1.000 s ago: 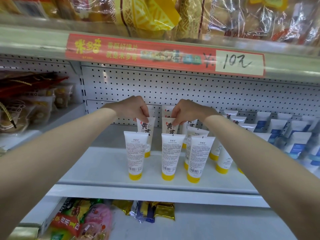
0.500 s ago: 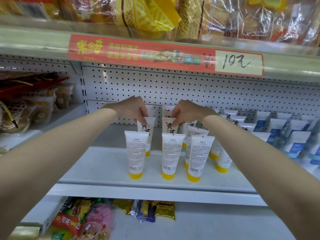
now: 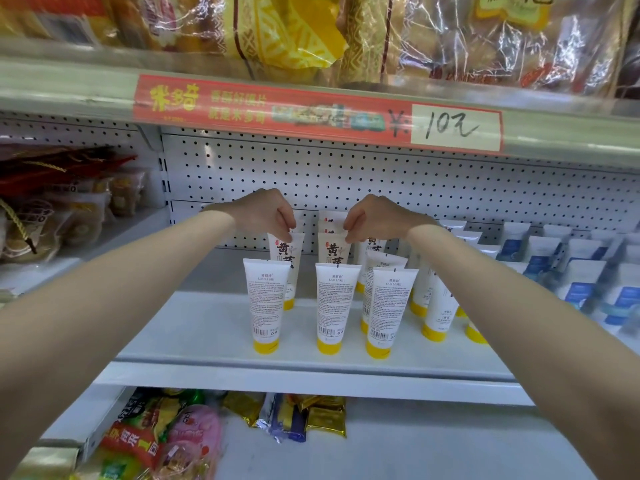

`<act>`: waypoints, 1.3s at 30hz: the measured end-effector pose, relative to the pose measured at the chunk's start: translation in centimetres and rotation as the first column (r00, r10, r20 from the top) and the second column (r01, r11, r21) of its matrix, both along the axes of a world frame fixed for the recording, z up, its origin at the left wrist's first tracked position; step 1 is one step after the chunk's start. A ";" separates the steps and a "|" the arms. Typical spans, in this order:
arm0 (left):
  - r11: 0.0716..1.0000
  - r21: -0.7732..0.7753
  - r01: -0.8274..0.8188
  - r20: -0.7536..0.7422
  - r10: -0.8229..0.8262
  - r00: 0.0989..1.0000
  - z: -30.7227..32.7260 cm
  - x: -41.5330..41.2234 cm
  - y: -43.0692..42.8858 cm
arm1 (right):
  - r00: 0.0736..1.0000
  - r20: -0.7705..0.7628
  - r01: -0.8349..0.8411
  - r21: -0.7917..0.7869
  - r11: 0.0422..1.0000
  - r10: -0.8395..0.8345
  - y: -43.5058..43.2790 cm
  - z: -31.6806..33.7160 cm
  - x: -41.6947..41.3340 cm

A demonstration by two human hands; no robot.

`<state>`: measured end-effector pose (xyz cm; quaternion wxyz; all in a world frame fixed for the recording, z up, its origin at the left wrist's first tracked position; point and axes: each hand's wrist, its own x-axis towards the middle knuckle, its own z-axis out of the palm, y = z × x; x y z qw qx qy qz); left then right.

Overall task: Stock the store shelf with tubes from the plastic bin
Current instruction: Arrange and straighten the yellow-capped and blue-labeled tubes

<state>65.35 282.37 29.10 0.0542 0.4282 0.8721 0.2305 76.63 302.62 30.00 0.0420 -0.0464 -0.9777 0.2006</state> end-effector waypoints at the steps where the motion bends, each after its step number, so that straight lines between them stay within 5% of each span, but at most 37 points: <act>1: 1.000 0.009 0.002 0.000 -0.002 1.000 0.3 0.3 0.1 | 1.000 -0.012 0.004 -0.006 1.000 -0.004 0.2 0.2 0.3; 12: 0.995 0.099 0.005 -0.018 -0.004 1.000 1.7 4.6 1.6 | 0.998 -0.027 0.061 0.003 0.998 -0.061 2.2 1.2 4.9; 25: 0.999 0.047 0.011 0.008 -0.012 1.000 1.0 8.2 4.7 | 0.994 0.100 0.040 -0.047 0.998 -0.035 3.5 0.6 7.6; 39: 0.993 0.022 0.115 0.040 -0.116 0.992 0.0 8.0 7.8 | 0.996 0.055 0.078 -0.098 0.992 -0.073 4.4 0.1 5.9</act>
